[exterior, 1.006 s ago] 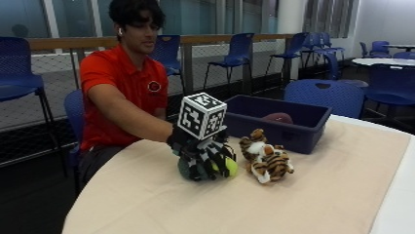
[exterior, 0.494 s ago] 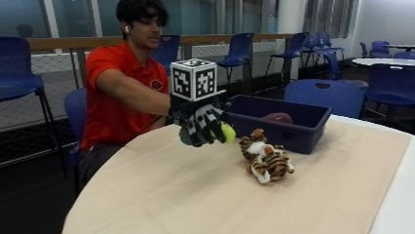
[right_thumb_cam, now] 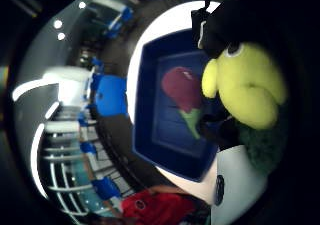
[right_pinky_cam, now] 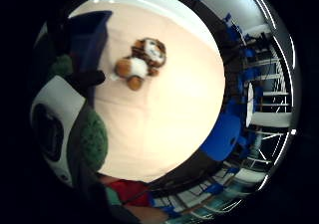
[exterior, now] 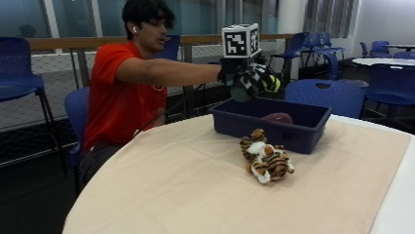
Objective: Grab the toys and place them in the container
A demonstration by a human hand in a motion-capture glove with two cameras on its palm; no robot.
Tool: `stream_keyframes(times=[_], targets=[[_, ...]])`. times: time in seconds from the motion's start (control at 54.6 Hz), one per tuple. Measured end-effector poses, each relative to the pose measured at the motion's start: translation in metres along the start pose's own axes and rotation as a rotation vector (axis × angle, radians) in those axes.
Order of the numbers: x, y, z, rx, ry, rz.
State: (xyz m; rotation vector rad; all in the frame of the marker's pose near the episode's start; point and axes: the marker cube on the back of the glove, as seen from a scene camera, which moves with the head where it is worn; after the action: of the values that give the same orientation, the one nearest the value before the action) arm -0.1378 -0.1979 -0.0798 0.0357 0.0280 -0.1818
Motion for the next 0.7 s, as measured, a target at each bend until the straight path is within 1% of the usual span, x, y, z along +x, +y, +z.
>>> stream_keyframes(times=[0.11,0.201,0.22,0.293,0.348,0.476,0.586,0.695], targets=[[-0.049,-0.009,0.001,0.009,-0.005,-0.055],[-0.076,-0.012,0.002,0.008,0.049,-0.2],[-0.082,-0.013,0.003,0.006,0.044,-0.197],[-0.103,-0.021,0.005,-0.011,0.002,-0.1],[-0.108,-0.022,0.01,-0.048,0.0,-0.092],[-0.101,-0.016,0.026,-0.127,0.091,-0.214],[-0.092,-0.012,0.03,-0.134,-0.025,-0.185],[-0.06,-0.013,0.021,-0.058,-0.137,-0.139]])
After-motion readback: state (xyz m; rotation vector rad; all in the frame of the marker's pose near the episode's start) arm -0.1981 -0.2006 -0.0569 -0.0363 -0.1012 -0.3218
